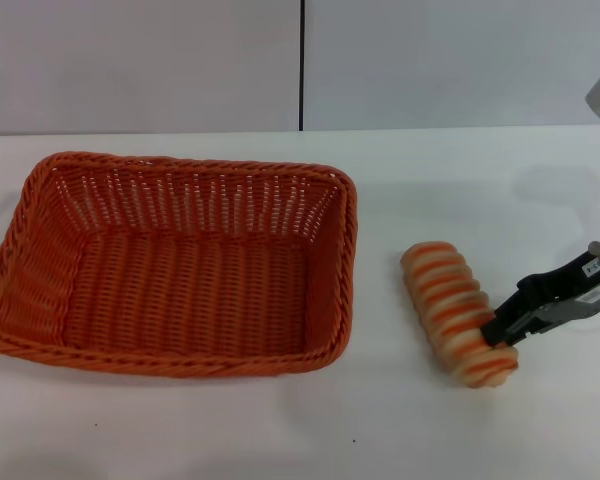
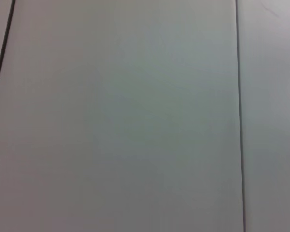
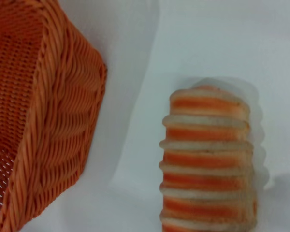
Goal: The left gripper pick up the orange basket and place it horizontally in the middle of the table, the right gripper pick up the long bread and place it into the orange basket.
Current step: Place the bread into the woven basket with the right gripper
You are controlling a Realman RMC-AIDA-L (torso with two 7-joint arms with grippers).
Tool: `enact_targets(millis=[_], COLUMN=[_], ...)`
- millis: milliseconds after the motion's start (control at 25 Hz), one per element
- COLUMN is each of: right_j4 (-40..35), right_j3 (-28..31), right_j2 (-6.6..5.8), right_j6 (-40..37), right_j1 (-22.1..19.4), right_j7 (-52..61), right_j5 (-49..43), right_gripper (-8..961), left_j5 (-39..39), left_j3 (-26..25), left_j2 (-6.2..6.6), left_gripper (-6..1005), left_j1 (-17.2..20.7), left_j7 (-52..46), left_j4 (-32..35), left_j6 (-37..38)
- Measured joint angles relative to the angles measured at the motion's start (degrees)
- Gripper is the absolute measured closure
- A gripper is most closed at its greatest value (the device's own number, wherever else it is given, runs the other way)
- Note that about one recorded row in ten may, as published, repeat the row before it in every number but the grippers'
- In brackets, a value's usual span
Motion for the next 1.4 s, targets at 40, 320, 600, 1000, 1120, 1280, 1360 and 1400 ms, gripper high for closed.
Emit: enact_targets(millis=[40,320,600,1000,1120,1280,1360,1400], right_j4=[0.0,-7.1,-20.2,-28.1,-25.1,-24.4,-24.5,-25.6], right_j3=[0.0,1.0,4.3,4.6,2.6,1.9,1.3,-0.1], right_j2=[0.00,1.11,2.49,2.51,1.95,2.04,2.28,2.76], right_j6=[0.0,-1.6,-7.1,-12.5,-13.0,-13.5,-14.0,-14.1], right_j1=[0.0,-2.2,-5.2,-8.2,-7.5,-7.1,-6.9,-6.7], right_j7=[0.0,0.0,1.3,3.3,3.5,5.0,6.6,8.8], right_j5=[0.0,0.5,3.3,7.7,5.9,3.9,1.9,-1.6], right_gripper=[711,770,800,956,955,893,828,792], left_j5=[0.0,-0.5,-0.9,-1.2,-1.2,-1.3,-1.3,-1.3], left_j3=[0.0,0.0,-0.1,-0.1,-0.1,-0.9,-0.9,-0.9], left_j2=[0.00,0.11,0.15,0.05,0.04,-0.06,-0.06,-0.03], left_gripper=[188,188,188,188,188,188,188,188], left_j1=[0.0,0.1,0.4,0.8,1.0,1.3,1.3,1.3], left_j7=[0.0,0.1,-0.1,-0.4,-0.4,-0.1,-0.1,0.0], left_j4=[0.0,-0.7,-1.6,-1.7,-1.8,-2.2,-2.2,-2.2], left_j6=[0.0,0.0,0.5,1.7,1.8,2.0,2.0,2.0])
